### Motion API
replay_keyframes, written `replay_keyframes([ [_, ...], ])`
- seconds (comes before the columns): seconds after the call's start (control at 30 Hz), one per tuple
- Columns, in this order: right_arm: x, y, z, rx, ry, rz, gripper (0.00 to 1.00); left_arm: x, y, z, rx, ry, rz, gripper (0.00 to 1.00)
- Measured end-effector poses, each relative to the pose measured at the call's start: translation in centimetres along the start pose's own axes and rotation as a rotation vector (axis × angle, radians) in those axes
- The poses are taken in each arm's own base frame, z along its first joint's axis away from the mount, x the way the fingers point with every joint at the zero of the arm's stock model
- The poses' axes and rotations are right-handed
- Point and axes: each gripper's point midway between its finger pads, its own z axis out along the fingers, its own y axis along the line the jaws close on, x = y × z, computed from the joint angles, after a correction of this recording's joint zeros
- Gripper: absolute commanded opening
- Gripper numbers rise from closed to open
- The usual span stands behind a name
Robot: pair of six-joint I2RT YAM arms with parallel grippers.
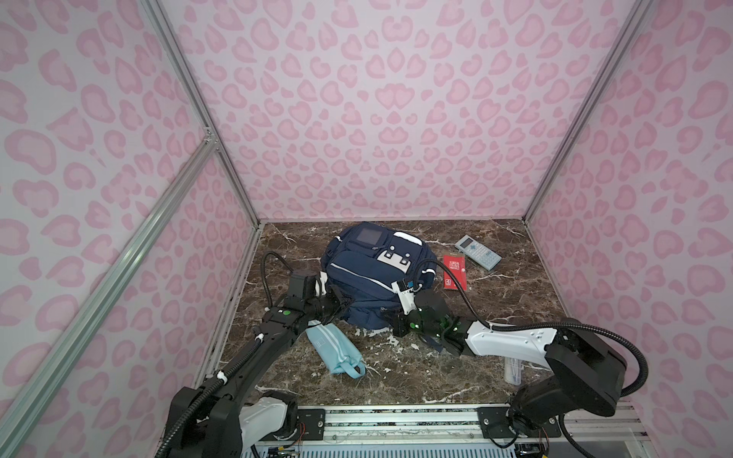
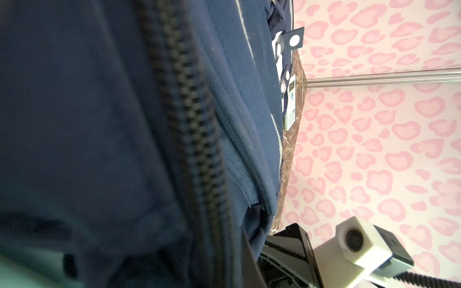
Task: Pack books, pencil case, and school supplies into a backpack
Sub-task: Zip the student bag at the center of the table.
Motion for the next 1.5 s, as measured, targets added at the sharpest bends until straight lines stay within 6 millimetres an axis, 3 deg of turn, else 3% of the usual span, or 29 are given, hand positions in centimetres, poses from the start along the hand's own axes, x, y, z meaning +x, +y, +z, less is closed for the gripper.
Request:
replay_keyframes([
  [0.2, -0.3, -0.8, 0.1, -0.020, 0.038, 0.021, 0.00, 0.0, -0.3, -0.3, 0.006, -0.006, 0.010, 0.03],
  [0.3, -0.5, -0.3, -0.1, -0.032, 0.051, 0.014, 0.00, 0.7, -1.1, -0.3, 0.005, -0.016, 0.045, 0.03],
  [0.47, 1.0, 3.1, 1.3, 0.218, 0.170, -0.142, 0.00, 1.9, -1.0, 1.9, -0.092, -0.055, 0.107, 0.03],
  [0.6, -0.6, 6.7, 2.7, 0.320, 0.228, -0.301, 0.00, 0.6, 0.1, 3.0, -0.154, -0.124, 0.086, 0.03],
  [0.77, -1.4, 7.1, 3.1, 0.333, 0.280, -0.345, 0.00, -0.2, 0.0, 3.0, -0.154, -0.173, 0.085, 0.03],
  [0.9, -1.3, 5.5, 2.4, 0.307, 0.289, -0.316, 0.00, -0.3, -0.6, 2.7, -0.106, -0.163, 0.071, 0.03],
  [1.0, -0.7, 2.9, 1.2, 0.283, 0.262, -0.264, 0.00, -1.4, -1.1, 1.3, -0.048, -0.151, 0.032, 0.03],
  [1.2, -1.3, 0.5, -1.9, 0.174, 0.085, -0.167, 0.00, -0.8, -2.1, 0.2, 0.033, -0.034, 0.015, 0.03],
  [1.27, -1.1, -1.3, -2.5, 0.145, 0.066, -0.120, 0.00, -0.7, -2.4, -0.1, 0.058, -0.010, 0.012, 0.03],
  [1.37, 0.5, -5.8, -3.4, 0.225, 0.090, -0.050, 0.00, -1.9, -2.3, -1.0, 0.060, -0.042, -0.003, 0.03],
  [1.5, -0.3, -7.0, -3.7, 0.210, 0.065, -0.014, 0.00, -2.0, -2.4, -1.7, 0.063, -0.033, -0.015, 0.03],
])
